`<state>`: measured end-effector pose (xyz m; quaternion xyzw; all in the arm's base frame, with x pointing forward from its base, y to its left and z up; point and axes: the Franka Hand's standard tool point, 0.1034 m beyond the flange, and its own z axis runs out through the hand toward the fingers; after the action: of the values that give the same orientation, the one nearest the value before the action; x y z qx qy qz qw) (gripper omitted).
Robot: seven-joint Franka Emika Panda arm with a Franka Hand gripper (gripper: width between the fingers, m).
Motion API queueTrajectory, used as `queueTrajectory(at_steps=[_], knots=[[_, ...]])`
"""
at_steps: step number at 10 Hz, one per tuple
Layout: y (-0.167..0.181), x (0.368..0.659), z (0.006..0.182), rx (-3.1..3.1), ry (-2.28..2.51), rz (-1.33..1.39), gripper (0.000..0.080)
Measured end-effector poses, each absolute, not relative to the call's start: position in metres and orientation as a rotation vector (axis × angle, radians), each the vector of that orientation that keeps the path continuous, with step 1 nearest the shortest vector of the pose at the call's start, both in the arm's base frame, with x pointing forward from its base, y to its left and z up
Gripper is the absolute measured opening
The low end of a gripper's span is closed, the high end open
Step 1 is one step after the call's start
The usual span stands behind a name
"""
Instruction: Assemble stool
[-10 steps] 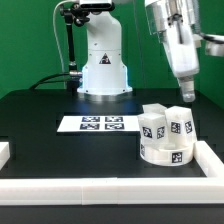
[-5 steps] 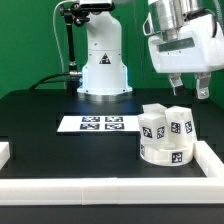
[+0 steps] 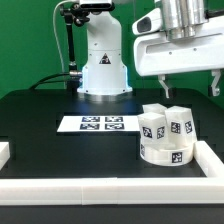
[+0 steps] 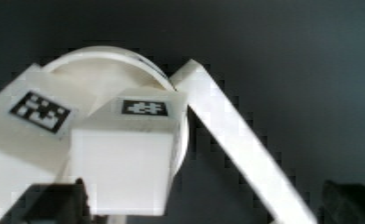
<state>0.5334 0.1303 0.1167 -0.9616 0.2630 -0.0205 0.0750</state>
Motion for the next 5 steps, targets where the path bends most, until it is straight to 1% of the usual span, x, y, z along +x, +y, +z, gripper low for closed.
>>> queueTrajectory(at_steps=[1, 3, 5], knots=[[0.1329, 0.5366, 0.1167, -2.957, 0.596, -0.063, 0.0649], [0.1292, 0.5375, 0.1158, -2.983, 0.464, -0.084, 0.0649], [0.1283, 0.5377, 0.1157, -3.016, 0.232, -0.099, 0.0649]])
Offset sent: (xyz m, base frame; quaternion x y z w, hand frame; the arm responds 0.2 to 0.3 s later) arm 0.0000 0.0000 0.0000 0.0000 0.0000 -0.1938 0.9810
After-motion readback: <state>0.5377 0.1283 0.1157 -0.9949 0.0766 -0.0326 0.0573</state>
